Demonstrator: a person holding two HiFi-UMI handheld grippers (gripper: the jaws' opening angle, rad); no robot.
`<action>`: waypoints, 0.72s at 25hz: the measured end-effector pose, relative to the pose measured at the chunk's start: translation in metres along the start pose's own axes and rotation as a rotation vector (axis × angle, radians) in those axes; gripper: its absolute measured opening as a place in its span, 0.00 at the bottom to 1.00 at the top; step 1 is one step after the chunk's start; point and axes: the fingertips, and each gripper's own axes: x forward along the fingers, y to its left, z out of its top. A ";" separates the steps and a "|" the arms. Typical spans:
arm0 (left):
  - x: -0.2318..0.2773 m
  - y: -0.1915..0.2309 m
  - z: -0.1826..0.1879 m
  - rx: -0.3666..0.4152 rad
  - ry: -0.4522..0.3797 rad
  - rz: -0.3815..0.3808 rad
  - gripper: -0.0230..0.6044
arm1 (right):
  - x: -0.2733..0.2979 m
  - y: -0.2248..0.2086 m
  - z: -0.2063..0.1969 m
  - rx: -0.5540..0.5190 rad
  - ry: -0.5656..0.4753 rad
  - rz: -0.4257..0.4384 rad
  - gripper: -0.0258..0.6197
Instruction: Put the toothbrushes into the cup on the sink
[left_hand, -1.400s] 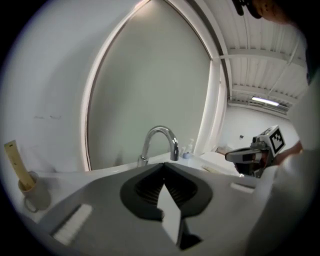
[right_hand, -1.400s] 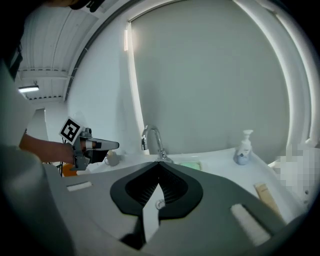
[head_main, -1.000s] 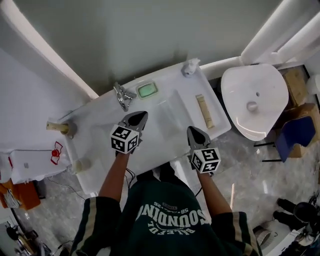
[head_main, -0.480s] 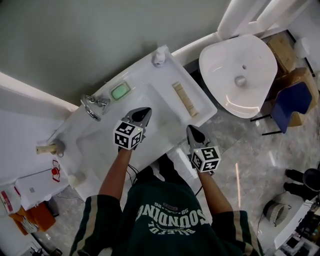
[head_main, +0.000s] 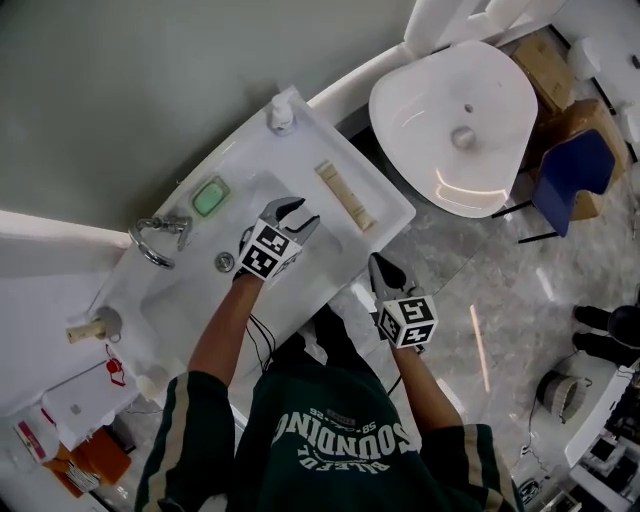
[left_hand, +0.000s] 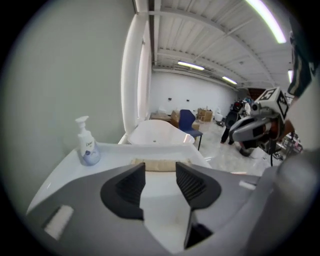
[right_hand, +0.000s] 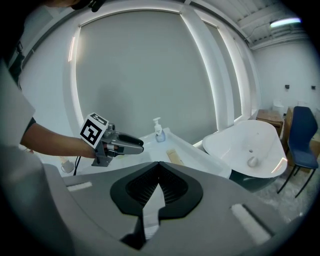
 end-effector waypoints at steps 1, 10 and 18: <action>0.008 -0.001 0.003 0.023 0.015 -0.019 0.38 | -0.001 -0.002 -0.002 0.006 0.003 -0.007 0.04; 0.089 -0.012 -0.006 0.410 0.240 -0.158 0.44 | -0.010 -0.019 -0.021 0.058 0.033 -0.051 0.04; 0.139 -0.013 -0.018 0.665 0.360 -0.264 0.46 | -0.022 -0.034 -0.028 0.087 0.044 -0.101 0.04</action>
